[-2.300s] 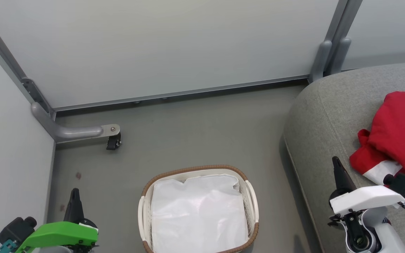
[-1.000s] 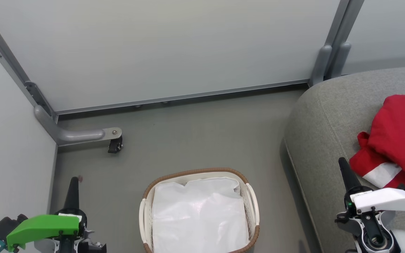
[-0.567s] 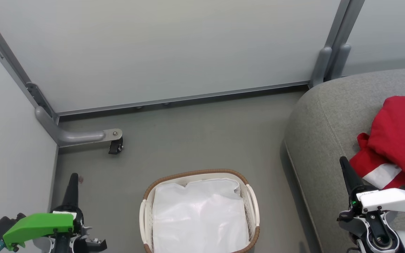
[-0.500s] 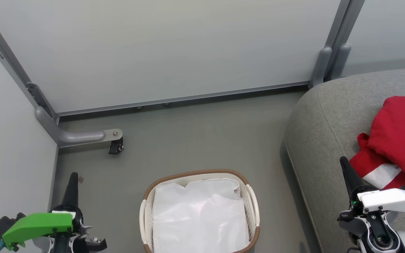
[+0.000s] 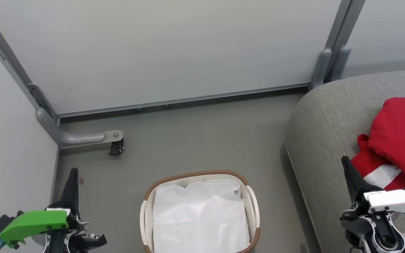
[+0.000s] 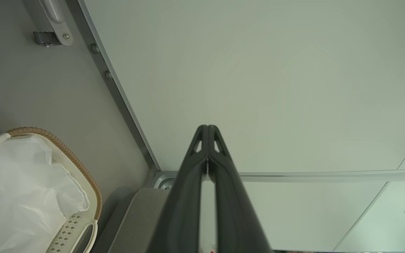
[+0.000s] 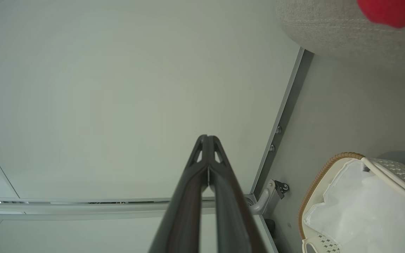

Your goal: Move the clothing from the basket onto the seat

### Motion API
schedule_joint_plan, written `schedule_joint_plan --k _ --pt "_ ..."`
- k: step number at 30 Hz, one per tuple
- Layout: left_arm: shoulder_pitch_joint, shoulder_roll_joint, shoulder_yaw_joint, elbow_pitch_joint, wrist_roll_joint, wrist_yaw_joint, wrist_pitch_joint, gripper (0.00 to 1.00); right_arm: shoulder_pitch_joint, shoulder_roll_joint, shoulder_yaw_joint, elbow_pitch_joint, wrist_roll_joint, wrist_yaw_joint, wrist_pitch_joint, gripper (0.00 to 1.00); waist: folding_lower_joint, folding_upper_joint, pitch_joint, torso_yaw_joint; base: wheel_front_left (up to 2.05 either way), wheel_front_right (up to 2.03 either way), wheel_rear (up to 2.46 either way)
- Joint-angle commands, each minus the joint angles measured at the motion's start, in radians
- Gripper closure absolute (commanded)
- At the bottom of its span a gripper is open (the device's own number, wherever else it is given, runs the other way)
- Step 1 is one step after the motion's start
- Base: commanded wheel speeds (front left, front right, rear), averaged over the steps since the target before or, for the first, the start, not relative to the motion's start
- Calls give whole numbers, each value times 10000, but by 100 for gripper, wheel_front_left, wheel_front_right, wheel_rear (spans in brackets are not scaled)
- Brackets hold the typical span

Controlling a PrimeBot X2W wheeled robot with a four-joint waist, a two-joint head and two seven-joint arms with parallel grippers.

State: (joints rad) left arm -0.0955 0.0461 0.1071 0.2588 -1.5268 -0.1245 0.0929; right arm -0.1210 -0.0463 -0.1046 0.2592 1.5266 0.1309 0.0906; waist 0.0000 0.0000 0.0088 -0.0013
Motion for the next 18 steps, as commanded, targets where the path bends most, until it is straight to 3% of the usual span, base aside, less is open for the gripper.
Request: schedule_joint_plan --k 1,18 --pt "-174 68 57 -86 -230 -78 55 100 129 -62 -42 -80 215 -3 73 100 0 0 -7 2 0 0 0" --pt "-184 71 91 -150 -876 -94 251 100 188 -68 -117 -171 879 -3 263 100 0 0 -58 13 0 0 0"
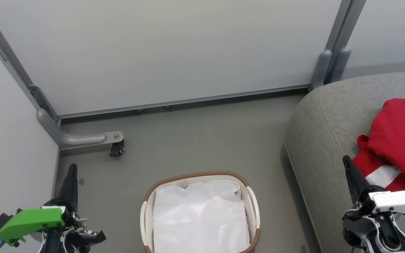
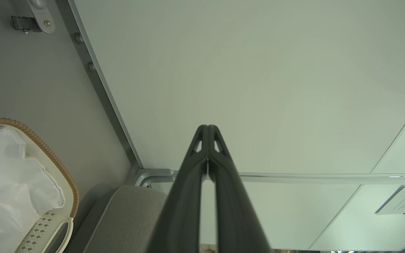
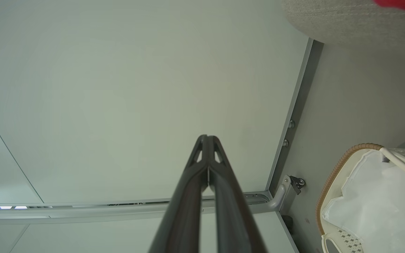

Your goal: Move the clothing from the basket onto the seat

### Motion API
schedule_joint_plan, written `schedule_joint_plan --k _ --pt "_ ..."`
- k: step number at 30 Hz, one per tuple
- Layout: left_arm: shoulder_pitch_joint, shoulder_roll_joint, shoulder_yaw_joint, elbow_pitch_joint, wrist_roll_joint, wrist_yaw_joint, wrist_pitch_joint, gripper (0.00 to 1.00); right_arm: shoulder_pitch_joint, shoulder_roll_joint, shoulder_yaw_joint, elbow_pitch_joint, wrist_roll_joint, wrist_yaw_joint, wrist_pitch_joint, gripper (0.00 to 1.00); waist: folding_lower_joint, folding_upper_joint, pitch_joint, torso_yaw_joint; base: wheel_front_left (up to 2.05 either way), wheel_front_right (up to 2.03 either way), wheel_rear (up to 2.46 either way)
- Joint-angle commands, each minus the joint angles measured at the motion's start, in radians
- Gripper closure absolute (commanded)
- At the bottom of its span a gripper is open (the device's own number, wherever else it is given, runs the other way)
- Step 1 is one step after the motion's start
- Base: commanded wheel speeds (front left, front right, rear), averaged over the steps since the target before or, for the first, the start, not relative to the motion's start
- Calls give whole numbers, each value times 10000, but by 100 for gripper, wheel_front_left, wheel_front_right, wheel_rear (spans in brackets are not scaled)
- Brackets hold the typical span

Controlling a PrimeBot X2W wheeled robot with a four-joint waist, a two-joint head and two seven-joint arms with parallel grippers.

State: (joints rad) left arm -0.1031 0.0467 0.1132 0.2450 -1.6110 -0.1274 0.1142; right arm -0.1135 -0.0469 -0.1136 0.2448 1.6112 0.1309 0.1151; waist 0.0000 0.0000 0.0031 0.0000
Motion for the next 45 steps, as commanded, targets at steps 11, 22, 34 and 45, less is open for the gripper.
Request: schedule_joint_plan --k 11,22,34,45 --pt "-108 66 27 -13 -35 -65 35 100 112 -63 -25 -27 34 -3 17 100 0 0 0 0 0 0 0" --pt "-108 66 26 -14 -36 -65 36 100 112 -63 -24 -25 34 -3 16 100 0 0 0 0 0 0 0" --pt "-108 66 25 -14 -35 -65 34 100 111 -63 -24 -25 33 -3 16 100 0 0 0 0 0 0 0" --pt "-108 66 25 -15 -35 -65 35 100 112 -63 -23 -25 35 -2 15 100 0 0 0 0 0 0 0"
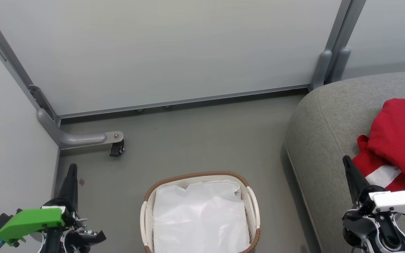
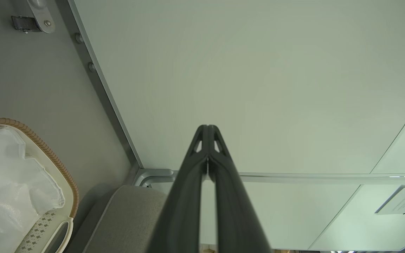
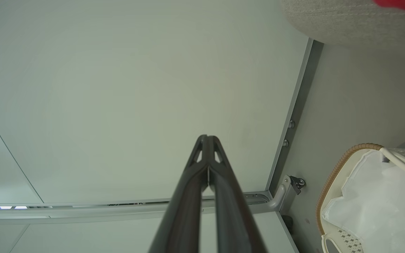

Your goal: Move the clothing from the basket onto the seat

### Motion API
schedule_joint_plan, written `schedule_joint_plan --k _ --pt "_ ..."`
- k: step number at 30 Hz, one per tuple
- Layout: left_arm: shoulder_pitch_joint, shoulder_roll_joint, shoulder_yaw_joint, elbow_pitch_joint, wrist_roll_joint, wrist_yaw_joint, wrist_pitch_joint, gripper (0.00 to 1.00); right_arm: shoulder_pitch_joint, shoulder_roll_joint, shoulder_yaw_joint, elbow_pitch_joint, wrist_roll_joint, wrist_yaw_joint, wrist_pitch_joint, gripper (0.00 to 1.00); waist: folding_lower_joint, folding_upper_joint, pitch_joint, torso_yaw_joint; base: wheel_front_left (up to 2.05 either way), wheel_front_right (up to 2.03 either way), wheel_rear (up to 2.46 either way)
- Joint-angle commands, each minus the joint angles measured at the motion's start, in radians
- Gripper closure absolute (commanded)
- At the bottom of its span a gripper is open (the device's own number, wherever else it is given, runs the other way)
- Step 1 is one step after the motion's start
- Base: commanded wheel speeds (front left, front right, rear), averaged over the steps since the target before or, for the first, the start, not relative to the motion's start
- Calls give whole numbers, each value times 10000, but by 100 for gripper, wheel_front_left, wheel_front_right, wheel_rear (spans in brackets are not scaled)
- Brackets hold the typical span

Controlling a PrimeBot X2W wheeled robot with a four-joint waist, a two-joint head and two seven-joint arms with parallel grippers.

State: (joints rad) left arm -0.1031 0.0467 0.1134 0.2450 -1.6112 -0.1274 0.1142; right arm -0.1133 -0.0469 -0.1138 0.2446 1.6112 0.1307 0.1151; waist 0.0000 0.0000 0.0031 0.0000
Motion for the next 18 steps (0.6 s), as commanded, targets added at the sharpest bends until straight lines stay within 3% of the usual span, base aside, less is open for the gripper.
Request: schedule_joint_plan --k 1,18 --pt "-108 66 23 -15 -33 -65 35 100 110 -63 -21 -24 35 -1 15 100 0 0 0 0 0 0 0" --pt "-108 66 22 -15 -34 -65 33 100 110 -63 -21 -24 35 0 15 100 0 0 0 0 0 0 0"
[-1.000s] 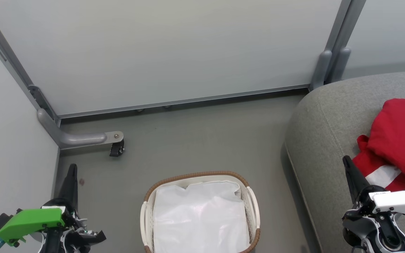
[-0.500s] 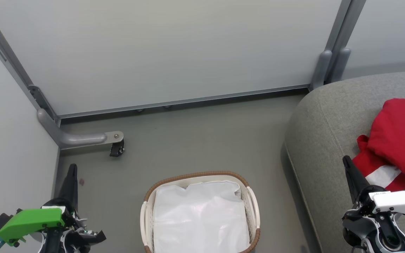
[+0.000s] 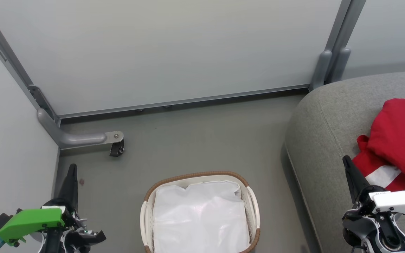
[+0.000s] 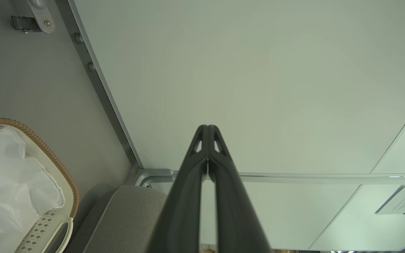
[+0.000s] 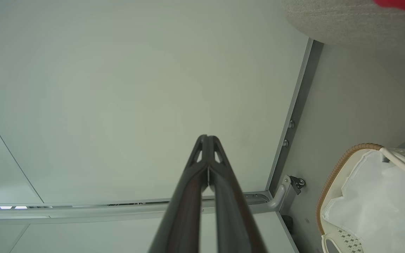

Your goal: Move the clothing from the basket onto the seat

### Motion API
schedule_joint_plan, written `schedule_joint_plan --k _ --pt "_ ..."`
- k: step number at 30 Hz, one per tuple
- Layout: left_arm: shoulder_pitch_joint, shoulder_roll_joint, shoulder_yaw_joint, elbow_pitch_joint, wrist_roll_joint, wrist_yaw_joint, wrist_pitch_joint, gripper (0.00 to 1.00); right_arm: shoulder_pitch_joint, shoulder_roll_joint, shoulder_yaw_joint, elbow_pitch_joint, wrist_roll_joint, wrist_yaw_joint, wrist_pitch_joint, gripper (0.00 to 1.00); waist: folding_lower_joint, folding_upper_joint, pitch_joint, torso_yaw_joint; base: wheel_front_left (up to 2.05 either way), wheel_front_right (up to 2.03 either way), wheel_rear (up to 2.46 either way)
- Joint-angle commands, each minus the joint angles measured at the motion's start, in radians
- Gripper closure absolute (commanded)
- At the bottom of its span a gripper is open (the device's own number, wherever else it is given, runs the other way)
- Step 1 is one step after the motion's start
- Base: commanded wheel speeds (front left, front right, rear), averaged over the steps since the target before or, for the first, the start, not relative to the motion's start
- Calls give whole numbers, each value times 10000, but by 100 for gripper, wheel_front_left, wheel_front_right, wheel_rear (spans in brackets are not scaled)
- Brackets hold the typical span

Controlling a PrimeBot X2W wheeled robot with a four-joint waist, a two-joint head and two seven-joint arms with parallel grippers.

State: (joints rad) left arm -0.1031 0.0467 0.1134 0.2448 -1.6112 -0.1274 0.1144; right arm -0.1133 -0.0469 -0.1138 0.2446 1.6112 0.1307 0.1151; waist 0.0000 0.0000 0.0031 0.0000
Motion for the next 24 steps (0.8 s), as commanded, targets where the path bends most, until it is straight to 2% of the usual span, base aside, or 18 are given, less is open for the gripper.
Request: schedule_joint_plan --k 1,24 --pt "-108 66 22 -13 -34 -65 31 100 110 -63 -21 -24 35 0 15 100 0 0 0 0 0 0 0" --pt "-107 66 21 -14 -35 -66 32 100 110 -63 -20 -22 36 0 14 100 0 0 0 0 0 0 0"
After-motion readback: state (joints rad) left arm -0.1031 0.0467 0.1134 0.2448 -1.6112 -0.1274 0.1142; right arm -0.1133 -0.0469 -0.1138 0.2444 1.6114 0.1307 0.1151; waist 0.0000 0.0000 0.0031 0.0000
